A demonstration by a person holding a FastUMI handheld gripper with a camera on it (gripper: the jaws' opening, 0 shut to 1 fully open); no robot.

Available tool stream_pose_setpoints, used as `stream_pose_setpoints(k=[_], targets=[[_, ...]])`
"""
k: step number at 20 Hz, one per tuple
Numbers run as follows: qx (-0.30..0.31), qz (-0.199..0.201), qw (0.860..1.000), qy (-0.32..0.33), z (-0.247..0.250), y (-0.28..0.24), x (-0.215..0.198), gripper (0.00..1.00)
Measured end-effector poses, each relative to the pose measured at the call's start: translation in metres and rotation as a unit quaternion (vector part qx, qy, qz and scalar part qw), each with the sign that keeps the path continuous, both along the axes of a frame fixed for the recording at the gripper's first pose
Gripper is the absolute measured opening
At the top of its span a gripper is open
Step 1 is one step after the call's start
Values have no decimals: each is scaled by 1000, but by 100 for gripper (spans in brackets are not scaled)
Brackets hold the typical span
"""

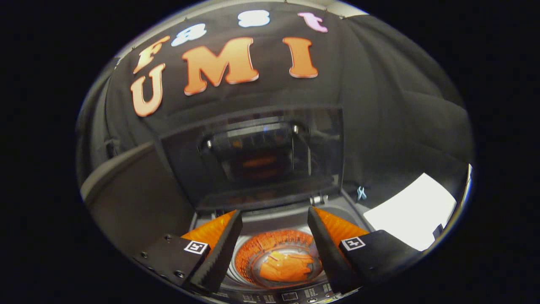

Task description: Put the clothes into the washing machine and then close the washing machine lid.

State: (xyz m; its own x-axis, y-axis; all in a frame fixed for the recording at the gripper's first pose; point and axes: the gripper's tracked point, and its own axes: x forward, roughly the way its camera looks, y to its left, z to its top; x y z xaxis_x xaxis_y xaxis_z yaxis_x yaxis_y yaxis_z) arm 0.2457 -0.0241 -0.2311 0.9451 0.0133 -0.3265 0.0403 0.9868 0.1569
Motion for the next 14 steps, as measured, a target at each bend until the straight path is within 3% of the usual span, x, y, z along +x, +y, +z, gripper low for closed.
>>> stream_pose_setpoints(k=[3,8,14], targets=[[-9,19,997,-68,87,0,1,98],[-5,53,995,-82,138,-5,55,98],[-38,81,996,-29,124,-6,144,98]])
